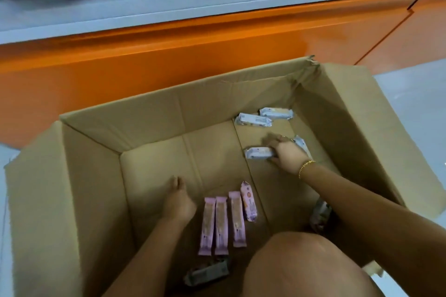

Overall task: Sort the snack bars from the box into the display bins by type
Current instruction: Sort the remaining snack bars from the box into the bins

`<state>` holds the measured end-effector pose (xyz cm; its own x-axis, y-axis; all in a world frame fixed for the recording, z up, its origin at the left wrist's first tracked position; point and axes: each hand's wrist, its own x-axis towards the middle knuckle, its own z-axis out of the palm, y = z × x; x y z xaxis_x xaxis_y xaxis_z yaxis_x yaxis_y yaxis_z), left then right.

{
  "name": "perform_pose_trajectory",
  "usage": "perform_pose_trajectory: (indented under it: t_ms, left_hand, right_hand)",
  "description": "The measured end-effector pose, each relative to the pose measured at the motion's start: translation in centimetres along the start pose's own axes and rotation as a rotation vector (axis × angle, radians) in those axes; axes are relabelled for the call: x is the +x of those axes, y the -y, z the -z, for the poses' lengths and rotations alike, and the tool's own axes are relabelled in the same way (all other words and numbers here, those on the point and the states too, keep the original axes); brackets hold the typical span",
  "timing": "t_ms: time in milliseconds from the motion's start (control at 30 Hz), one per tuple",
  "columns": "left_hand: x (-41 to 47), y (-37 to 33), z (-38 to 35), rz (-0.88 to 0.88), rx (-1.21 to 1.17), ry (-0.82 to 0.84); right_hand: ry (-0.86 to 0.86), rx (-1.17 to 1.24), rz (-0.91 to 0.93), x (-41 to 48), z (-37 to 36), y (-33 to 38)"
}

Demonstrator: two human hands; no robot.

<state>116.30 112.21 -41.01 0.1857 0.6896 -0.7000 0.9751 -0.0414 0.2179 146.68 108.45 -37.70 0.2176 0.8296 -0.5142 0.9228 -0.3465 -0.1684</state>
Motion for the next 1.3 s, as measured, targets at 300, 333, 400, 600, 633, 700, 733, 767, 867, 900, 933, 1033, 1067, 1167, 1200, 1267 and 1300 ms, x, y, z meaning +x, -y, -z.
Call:
perform_pose_trajectory:
  t_ms: [300,333,400,600,633,700,733,767,867,900,933,1033,1067,1167,1200,1267,1300]
  left_hand:
    - [1.2,0.9,1.1,-0.033,0.081,0.087]
    - [1.1,0.6,1.2,-0.017,0.077,0.097]
    - [0.9,-0.3,1.8,0.012,0.081,0.122]
    - [-0.8,-1.8,6.2,0.121,-0.393,0.16]
    - [-1.6,-2.1,7.0,0.123,-0.427,0.266]
    - [-3.2,-2.9,8.1,0.056,-0.574,0.385]
    - [-3.7,-3.2,8.7,0.0,-0.699,0.373]
    - [-4.4,-3.9,9.8,-0.064,-0.794,0.319]
    - [-7.4,-6.4,13.9,-0.32,-0.824,0.214]
    - [-8.6,-7.1,15.3,-0.389,-0.762,0.18]
    - [-9.6,-7.5,16.4,-0.442,-0.703,0.151]
    - [-13.0,-8.3,19.2,-0.54,-0.581,0.093]
    - [-14.1,-8.2,20.0,-0.556,-0.531,0.055]
    - [-17.0,-7.4,21.7,-0.519,-0.418,-0.114]
    - [-17.7,-6.8,22.1,-0.486,-0.501,-0.15]
    - [-19.0,-5.6,22.5,-0.384,-0.965,-0.1]
    - [-19.9,-5.1,22.5,-0.331,-1.25,-0.034]
  right_hand:
    - [-0.071,-0.056,0.067,7.2,2.0,2.7]
    - [-0.058,-0.057,0.07,7.0,2.0,2.9]
    - [-0.024,-0.055,0.09,6.0,2.0,3.3]
    - [0.115,-0.026,0.269,0.1,5.2,4.9]
    - [0.118,-0.055,0.305,-1.0,6.4,5.4]
    - [0.132,-0.11,0.376,-2.9,8.8,6.5]
    - [0.139,-0.135,0.403,-3.9,9.9,7.1]
    - [0.135,-0.162,0.427,-4.8,11.0,7.7]
    - [0.13,-0.266,0.497,-7.4,13.9,9.8]
    - [0.121,-0.299,0.52,-8.2,14.8,10.6]
    - [0.11,-0.328,0.533,-9.2,15.7,11.3]
    - [0.033,-0.366,0.576,-12.1,18.4,13.3]
    - [0.012,-0.366,0.596,-13.2,19.2,13.8]
    - [-0.052,-0.256,0.636,-16.1,21.5,14.9]
    - [-0.065,-0.162,0.623,-16.8,22.1,15.0]
    - [-0.055,0.135,0.575,-17.6,23.3,14.9]
    - [-0.012,0.338,0.568,-18.2,23.9,15.1]
